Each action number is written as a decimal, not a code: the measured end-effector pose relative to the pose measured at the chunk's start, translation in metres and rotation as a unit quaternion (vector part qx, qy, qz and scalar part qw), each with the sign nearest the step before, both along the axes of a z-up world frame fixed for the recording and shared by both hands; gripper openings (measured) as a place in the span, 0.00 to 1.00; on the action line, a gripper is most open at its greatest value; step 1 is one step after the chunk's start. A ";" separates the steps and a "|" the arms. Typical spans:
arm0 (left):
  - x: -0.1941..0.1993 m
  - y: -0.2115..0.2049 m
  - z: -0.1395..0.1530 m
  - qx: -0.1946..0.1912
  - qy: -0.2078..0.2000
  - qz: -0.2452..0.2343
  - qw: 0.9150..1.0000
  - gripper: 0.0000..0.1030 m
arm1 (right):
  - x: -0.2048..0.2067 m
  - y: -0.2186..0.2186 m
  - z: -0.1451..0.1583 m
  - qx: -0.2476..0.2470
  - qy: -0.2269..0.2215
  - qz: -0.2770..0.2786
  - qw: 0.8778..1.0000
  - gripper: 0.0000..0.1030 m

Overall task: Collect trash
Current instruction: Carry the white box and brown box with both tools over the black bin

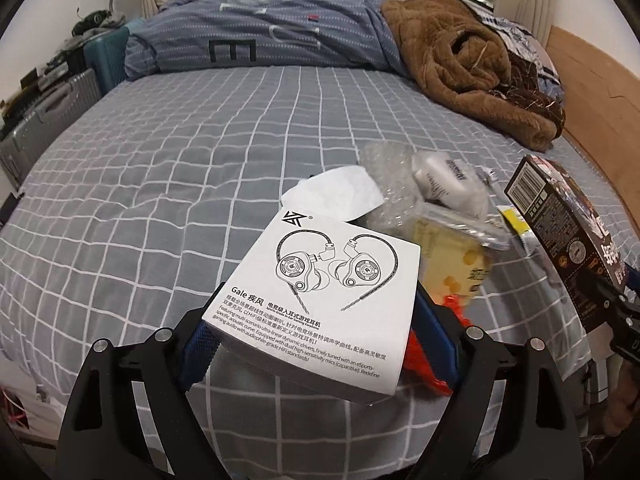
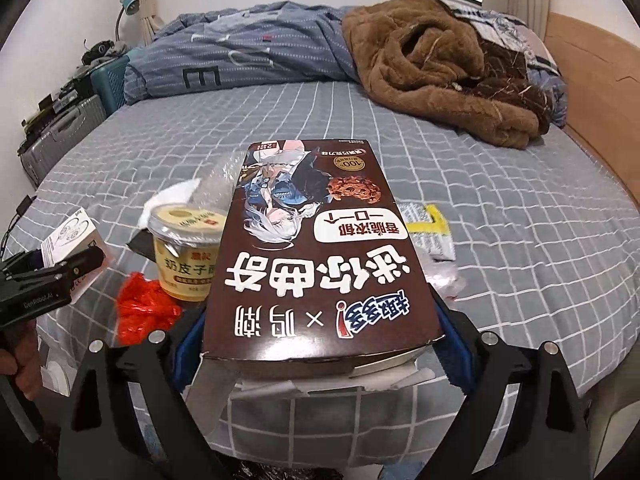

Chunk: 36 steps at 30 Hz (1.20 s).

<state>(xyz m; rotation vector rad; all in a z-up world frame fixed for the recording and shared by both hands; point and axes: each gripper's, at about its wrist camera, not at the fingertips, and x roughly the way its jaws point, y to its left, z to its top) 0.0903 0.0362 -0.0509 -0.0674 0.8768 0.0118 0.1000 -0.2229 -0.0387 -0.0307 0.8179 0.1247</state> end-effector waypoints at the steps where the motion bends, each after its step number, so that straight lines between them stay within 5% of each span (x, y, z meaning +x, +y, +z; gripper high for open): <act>1: -0.003 -0.002 0.003 0.001 -0.003 0.000 1.000 0.81 | -0.003 -0.001 0.004 0.000 -0.003 -0.001 1.000 0.86; 36: -0.170 -0.035 0.047 -0.007 -0.044 0.012 0.999 0.81 | -0.162 -0.005 0.062 0.022 -0.056 0.007 0.998 0.86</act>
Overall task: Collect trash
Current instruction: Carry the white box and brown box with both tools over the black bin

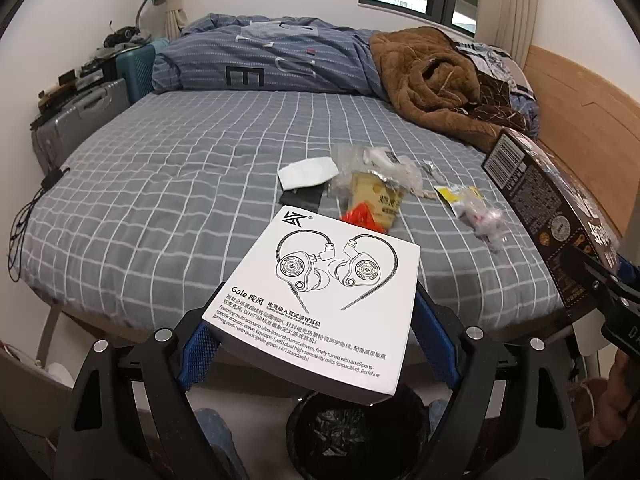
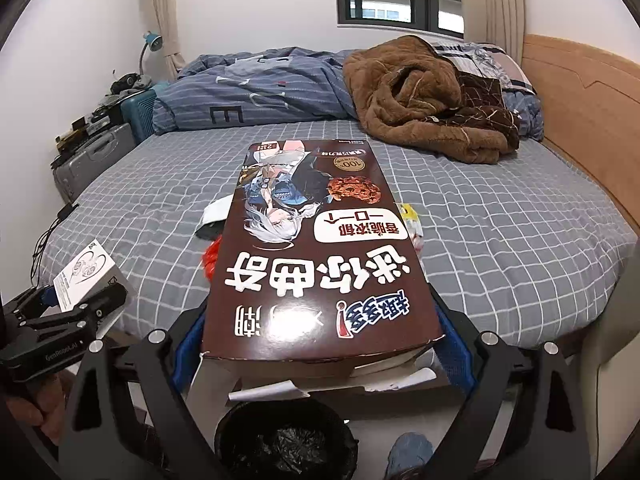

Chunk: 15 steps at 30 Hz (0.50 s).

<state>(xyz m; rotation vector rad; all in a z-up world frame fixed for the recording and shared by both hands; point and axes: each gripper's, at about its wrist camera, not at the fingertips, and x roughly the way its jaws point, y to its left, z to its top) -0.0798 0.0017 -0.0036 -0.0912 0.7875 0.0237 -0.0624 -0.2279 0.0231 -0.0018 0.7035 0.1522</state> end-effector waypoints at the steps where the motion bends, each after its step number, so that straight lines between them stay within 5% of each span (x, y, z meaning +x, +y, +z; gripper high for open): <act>1: -0.004 -0.001 -0.001 0.001 0.002 -0.002 1.000 0.81 | -0.004 0.001 -0.001 0.000 0.001 0.002 1.000 0.86; 15: -0.048 0.006 -0.031 -0.007 0.038 0.012 0.999 0.81 | -0.047 0.020 -0.035 -0.022 0.042 0.028 0.998 0.86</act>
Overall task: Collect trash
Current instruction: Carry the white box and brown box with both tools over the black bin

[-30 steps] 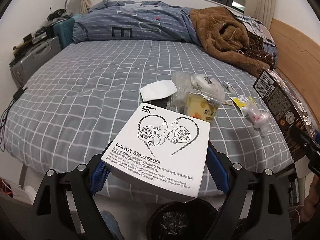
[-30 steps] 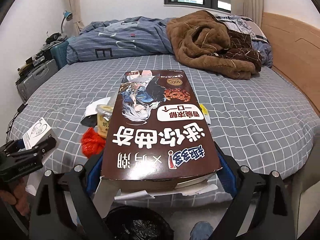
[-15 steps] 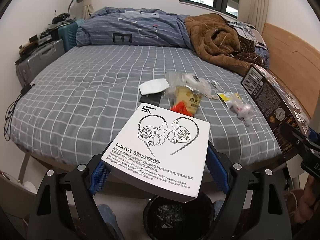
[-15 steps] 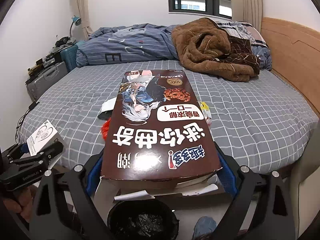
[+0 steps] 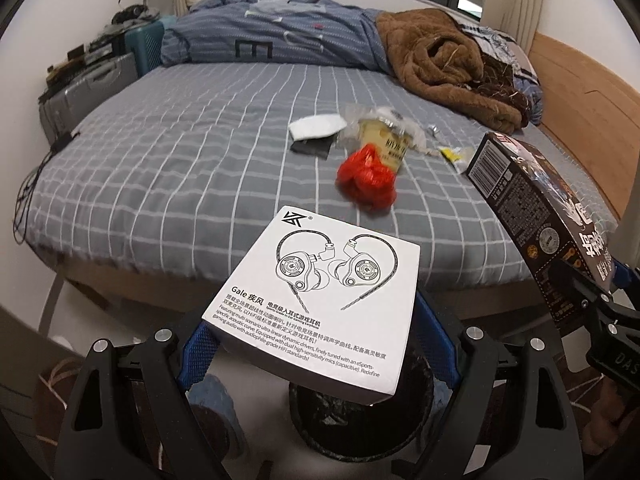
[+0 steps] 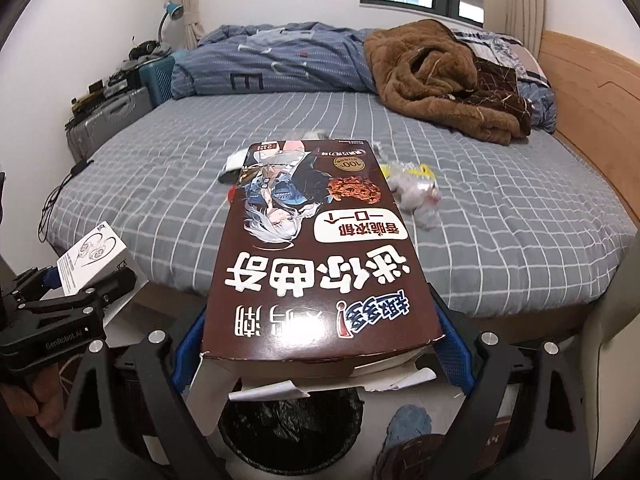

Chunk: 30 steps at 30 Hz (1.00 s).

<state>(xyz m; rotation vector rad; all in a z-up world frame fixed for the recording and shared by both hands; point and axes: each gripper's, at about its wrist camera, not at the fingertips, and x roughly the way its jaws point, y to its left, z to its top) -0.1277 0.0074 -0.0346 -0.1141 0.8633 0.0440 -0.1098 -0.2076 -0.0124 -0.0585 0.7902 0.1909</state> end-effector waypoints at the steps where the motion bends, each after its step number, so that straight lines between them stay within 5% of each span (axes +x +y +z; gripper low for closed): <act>1: -0.002 0.000 -0.002 0.002 0.002 0.001 1.000 0.81 | -0.002 0.000 -0.003 -0.001 0.003 0.001 1.000 0.86; 30: -0.020 0.007 -0.103 0.017 0.100 0.007 0.995 0.81 | -0.035 0.023 -0.118 -0.022 0.145 0.042 0.988 0.86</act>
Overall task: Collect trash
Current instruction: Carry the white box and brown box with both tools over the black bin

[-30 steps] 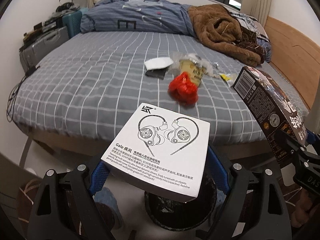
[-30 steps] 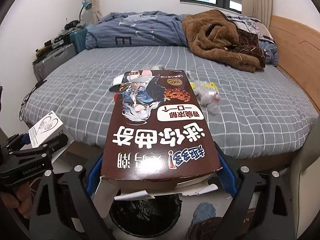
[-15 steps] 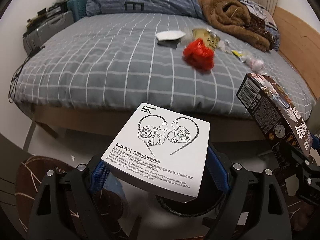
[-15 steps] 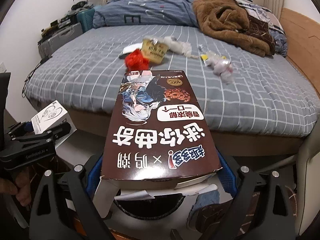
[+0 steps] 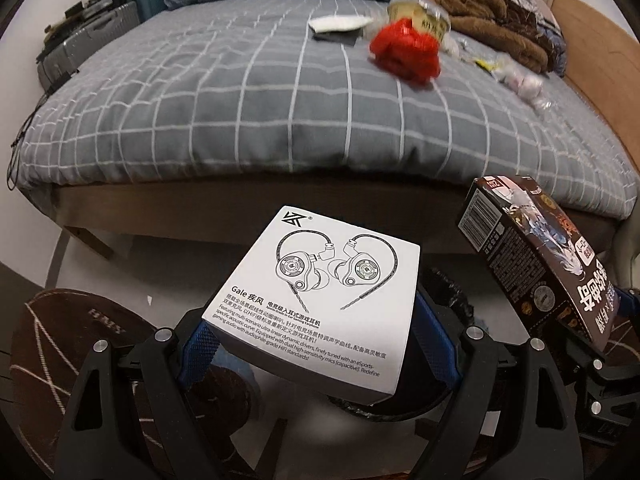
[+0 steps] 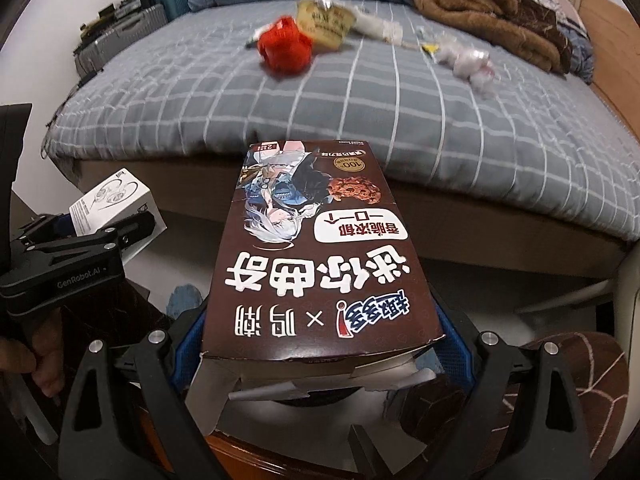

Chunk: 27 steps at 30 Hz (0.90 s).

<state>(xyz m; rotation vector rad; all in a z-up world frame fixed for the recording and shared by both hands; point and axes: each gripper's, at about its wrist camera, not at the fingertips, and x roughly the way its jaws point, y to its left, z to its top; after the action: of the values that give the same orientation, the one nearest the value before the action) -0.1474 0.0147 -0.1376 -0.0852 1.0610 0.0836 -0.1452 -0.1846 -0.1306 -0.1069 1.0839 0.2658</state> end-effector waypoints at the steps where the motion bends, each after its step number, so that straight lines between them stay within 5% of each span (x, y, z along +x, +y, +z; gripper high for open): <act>1: 0.001 0.000 -0.003 0.000 0.003 -0.001 1.000 0.81 | 0.001 0.000 -0.004 0.000 0.006 0.000 1.000 0.86; 27: 0.045 0.005 -0.096 -0.001 0.090 -0.022 0.996 0.81 | 0.047 0.020 -0.117 -0.053 0.160 0.008 0.986 0.86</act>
<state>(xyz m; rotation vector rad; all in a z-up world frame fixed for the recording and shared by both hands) -0.1026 0.0197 -0.2332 -0.0572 1.2426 0.0500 -0.0984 -0.1646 -0.2472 -0.1717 1.4177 0.2452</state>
